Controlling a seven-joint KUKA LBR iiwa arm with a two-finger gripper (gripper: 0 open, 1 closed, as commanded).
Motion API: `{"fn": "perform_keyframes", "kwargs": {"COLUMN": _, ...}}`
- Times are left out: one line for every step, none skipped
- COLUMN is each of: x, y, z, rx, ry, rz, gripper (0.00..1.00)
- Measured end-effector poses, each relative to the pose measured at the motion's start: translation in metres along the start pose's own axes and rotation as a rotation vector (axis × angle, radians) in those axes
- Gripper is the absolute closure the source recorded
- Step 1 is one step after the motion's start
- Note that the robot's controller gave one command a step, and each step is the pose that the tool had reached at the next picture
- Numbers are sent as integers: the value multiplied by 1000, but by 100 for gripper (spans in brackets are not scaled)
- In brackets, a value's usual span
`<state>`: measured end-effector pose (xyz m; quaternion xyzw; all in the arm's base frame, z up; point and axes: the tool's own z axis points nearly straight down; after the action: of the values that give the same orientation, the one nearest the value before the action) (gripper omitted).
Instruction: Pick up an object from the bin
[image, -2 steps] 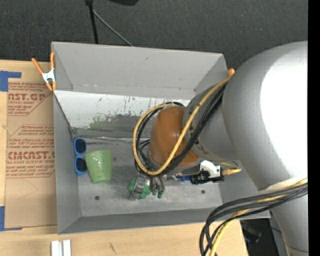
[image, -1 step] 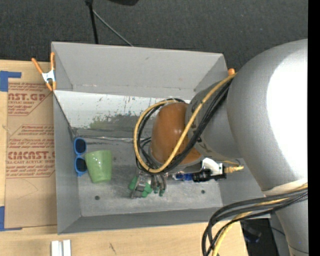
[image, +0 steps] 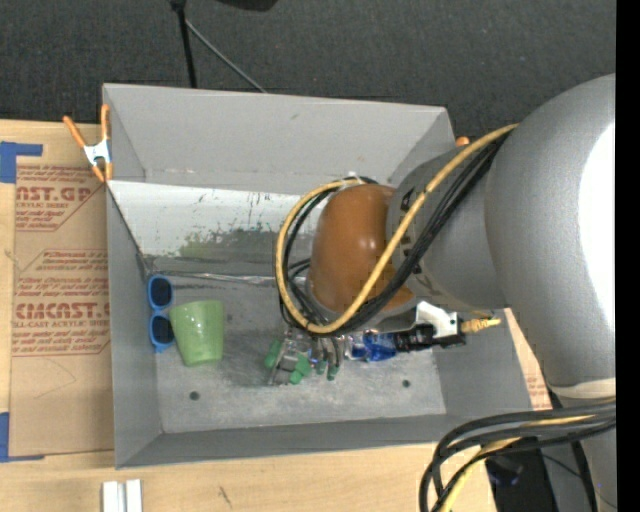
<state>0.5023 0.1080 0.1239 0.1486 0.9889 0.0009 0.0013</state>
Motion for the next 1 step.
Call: {"fn": "perform_keyframes", "kwargs": {"x": 0, "y": 1, "z": -11, "rx": 1, "ry": 1, "rz": -1, "gripper": 100}}
